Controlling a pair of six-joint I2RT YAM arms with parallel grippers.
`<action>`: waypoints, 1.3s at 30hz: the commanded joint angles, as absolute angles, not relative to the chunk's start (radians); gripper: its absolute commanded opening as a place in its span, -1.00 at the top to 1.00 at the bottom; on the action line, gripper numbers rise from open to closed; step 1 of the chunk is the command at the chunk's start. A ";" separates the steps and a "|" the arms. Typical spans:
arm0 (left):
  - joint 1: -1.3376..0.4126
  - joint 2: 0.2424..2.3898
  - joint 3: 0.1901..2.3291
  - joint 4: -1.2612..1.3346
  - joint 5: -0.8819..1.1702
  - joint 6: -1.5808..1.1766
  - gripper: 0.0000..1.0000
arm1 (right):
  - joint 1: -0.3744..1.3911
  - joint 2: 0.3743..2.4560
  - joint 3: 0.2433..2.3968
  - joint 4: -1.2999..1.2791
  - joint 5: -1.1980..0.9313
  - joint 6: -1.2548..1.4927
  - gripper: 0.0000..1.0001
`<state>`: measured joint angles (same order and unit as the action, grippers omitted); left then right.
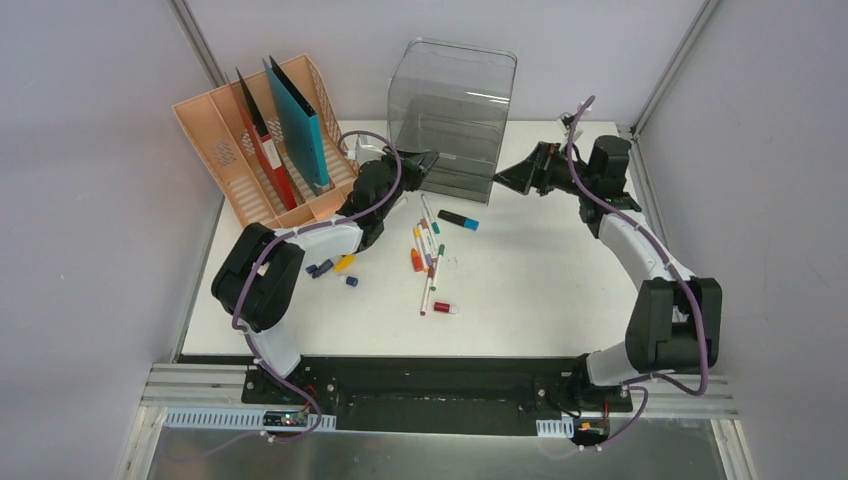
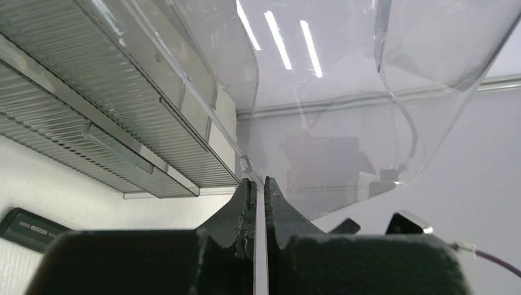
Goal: Organize the desk
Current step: Open the drawer in the storage box.
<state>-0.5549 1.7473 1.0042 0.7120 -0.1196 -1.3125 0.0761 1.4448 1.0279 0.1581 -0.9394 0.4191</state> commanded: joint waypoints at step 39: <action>-0.561 1.648 1.020 0.751 0.110 -1.174 0.30 | 0.143 1.661 1.188 0.454 -0.929 0.683 0.26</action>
